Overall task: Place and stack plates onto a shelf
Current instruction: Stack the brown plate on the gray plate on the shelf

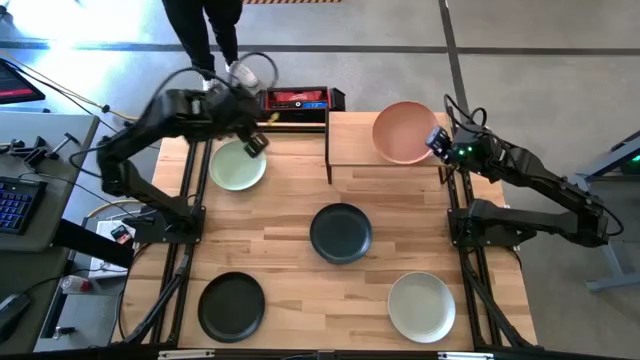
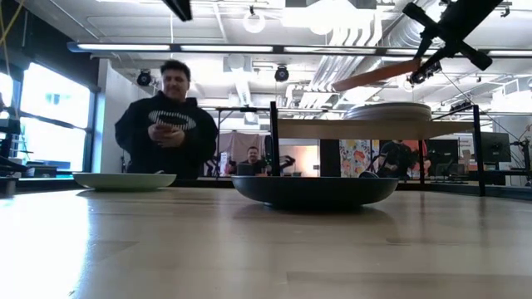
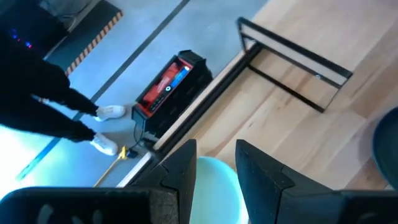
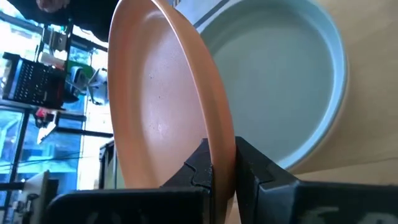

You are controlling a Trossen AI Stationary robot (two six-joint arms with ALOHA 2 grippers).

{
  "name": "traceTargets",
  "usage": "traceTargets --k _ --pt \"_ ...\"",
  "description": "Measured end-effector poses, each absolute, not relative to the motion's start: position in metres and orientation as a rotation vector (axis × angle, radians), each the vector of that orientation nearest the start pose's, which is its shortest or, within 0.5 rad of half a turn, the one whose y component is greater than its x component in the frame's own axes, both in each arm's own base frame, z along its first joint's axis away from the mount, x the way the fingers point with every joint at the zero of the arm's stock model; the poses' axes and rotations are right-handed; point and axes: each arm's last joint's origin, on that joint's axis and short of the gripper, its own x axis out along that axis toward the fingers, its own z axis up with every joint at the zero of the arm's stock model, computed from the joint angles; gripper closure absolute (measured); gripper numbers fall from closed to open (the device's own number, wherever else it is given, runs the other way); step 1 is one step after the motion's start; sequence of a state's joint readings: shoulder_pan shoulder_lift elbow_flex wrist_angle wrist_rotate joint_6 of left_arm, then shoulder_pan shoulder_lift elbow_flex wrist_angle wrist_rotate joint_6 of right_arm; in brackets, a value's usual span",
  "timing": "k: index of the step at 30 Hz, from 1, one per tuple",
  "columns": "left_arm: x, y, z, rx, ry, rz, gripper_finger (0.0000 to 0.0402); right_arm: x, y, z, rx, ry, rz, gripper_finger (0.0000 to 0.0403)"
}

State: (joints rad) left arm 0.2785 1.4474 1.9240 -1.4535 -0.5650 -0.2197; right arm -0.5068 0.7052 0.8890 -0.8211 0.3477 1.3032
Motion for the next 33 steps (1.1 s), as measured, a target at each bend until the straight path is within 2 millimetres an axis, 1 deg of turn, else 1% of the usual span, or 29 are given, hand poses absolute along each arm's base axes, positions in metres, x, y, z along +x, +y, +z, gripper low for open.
traceTargets --k 5,10,13,16,19,23,28,33 --pt "0.183 0.071 0.469 -0.070 0.851 0.899 0.0302 0.105 -0.070 0.322 1.258 -0.008 -1.142 0.0391" --pt "0.158 0.064 0.480 -0.080 0.782 0.903 0.0302 0.104 -0.070 0.320 1.260 -0.017 -1.153 0.0391" --pt "0.145 0.060 0.484 -0.084 0.760 0.904 0.0302 0.101 -0.068 0.309 1.281 -0.039 -1.160 0.0391" --pt "0.134 0.056 0.487 -0.084 0.750 0.905 0.0302 0.095 -0.066 0.294 1.310 -0.130 -1.165 0.0391" --pt "0.125 0.054 0.489 -0.084 0.742 0.907 0.0302 0.091 -0.065 0.286 1.333 -0.259 -1.113 0.0391" --pt "0.115 0.052 0.491 -0.057 0.726 0.963 0.0302 0.085 -0.063 0.278 1.354 -0.374 -1.143 0.0391" --pt "0.109 0.052 0.493 -0.022 0.705 1.035 0.0302 0.086 -0.064 0.269 1.439 -0.411 -1.163 0.0391" --pt "0.107 0.052 0.494 0.039 0.730 1.034 0.0302 0.093 -0.069 0.264 1.491 -0.462 -1.231 0.0391"
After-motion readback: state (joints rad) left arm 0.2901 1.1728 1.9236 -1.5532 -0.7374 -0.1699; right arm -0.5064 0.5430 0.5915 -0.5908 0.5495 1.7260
